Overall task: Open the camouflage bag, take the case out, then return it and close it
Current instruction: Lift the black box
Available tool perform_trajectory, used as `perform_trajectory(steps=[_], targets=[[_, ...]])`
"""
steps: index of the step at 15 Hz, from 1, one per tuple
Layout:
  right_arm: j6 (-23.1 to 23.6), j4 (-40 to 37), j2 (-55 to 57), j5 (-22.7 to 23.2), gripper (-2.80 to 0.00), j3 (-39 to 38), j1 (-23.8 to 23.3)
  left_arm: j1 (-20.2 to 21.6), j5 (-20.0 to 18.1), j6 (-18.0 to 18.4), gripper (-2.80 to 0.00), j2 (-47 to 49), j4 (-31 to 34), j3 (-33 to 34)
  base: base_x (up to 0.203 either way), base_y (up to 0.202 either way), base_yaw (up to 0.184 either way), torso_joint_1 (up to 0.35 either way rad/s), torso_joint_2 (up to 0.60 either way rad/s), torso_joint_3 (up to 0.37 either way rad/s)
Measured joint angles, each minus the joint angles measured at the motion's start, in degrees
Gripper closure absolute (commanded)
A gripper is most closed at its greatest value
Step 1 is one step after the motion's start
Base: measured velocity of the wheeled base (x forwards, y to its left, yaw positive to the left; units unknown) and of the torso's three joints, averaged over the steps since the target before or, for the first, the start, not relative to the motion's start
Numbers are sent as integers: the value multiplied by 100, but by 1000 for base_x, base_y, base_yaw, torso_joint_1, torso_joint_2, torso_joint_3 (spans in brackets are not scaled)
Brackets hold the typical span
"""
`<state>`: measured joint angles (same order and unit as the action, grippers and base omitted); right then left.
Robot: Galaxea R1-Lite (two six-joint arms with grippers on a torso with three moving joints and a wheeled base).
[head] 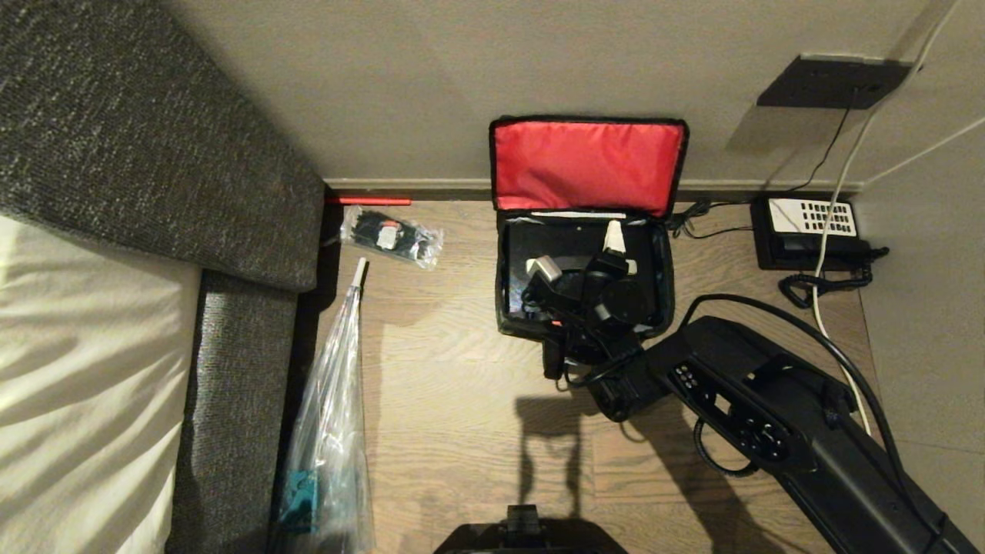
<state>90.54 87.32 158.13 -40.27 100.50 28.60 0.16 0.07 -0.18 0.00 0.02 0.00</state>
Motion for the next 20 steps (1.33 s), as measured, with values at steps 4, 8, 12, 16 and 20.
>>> perform_trajectory(steps=[4,8,12,16,20], targets=[[5,-48,38,6,0,35,-13,0,0,3,0,0,-2,0,0,0,0,0,0,0],[-36,-74,71,2,0,19,-22,0,0,2,0,0,-2,0,0,0,0,0,0,0],[-33,-65,93,-5,0,29,-13,0,0,2,0,0,-2,0,0,0,0,0,0,0],[-44,-33,97,-11,0,25,-13,0,-2,5,0,0,-2,0,0,0,0,0,0,0],[-20,-32,60,-16,0,44,-11,0,0,2,0,0,-2,0,0,0,0,0,0,0]])
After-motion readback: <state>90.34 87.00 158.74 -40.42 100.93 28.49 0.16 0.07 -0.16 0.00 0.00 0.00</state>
